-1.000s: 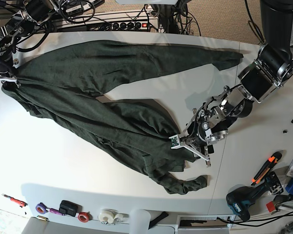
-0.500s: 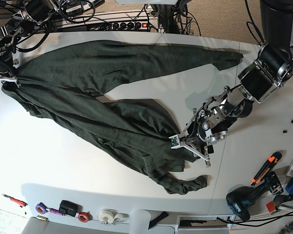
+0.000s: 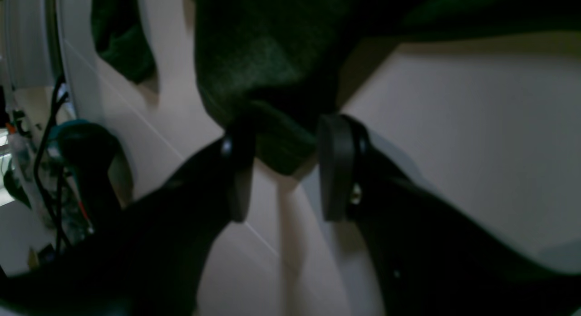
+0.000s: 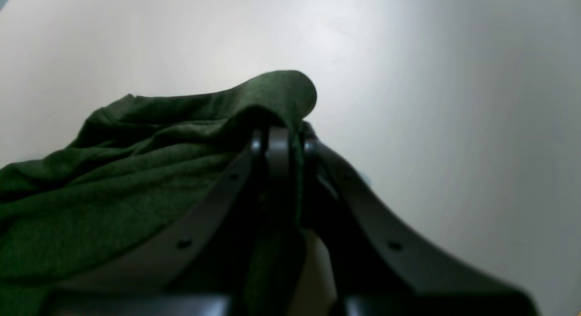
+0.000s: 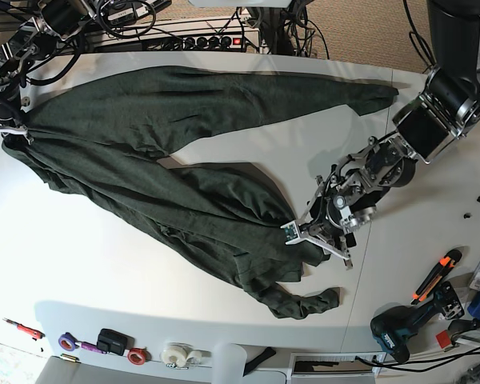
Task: Layout the t-shirt on the table in an organized manner, then fold the t-shirt properly
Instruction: 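Grasp the shirt fabric at its middle with the left gripper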
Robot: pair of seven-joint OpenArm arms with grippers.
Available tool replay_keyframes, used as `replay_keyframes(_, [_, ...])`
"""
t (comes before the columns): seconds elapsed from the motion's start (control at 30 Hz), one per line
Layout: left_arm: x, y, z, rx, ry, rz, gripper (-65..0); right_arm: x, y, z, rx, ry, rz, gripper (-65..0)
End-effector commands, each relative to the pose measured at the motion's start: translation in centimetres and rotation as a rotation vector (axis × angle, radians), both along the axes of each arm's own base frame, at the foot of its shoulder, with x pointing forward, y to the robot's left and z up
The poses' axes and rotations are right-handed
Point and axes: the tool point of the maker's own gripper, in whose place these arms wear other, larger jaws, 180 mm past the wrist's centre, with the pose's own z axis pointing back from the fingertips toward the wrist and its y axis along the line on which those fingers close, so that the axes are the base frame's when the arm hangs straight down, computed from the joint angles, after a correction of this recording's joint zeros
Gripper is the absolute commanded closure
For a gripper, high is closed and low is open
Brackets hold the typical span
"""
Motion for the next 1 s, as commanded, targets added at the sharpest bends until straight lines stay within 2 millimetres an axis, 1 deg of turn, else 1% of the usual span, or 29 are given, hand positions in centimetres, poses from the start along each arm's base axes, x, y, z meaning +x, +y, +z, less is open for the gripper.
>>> replay_keyframes(0.0, [0.4, 0.2, 0.7, 0.0, -0.008, 0.006, -24.5, 0.7, -1.0, 2.2, -0.053, -0.052, 0.001, 0.0])
replay_keyframes(0.17, [0.3, -1.9, 2.4, -0.052, -0.048, -0.029, -24.5, 0.7, -1.0, 2.2, -0.053, -0.051, 0.001, 0.0])
replay_keyframes(0.23, [-0.1, -2.8, 2.7, -0.089, -0.033, -0.04, -24.5, 0.7, -1.0, 2.2, -0.053, -0.051, 0.001, 0.0])
replay_keyframes(0.3, [-0.3, -3.2, 2.6, -0.105, -0.024, -0.045, -24.5, 0.7, -1.0, 2.2, -0.053, -0.051, 0.001, 0.0])
replay_keyframes(0.37, [-0.2, -3.0, 2.6, -0.09, -0.043, -0.051, -24.5, 0.7, -1.0, 2.2, -0.053, -0.051, 0.001, 0.0])
replay_keyframes(0.53, [0.5, -2.1, 2.9, -0.046, -0.151, -0.022, -24.5, 0.7, -1.0, 2.2, -0.053, -0.052, 0.001, 0.0])
replay_keyframes(0.77, [-0.8, -2.2, 1.3, -0.053, -0.128, -0.03, -24.5, 0.7, -1.0, 2.2, -0.053, -0.052, 0.001, 0.0])
replay_keyframes(0.97, [-0.9, -1.8, 0.9, -0.038, -0.125, -0.026, -24.5, 0.7, -1.0, 2.2, -0.052, -0.052, 0.001, 0.0])
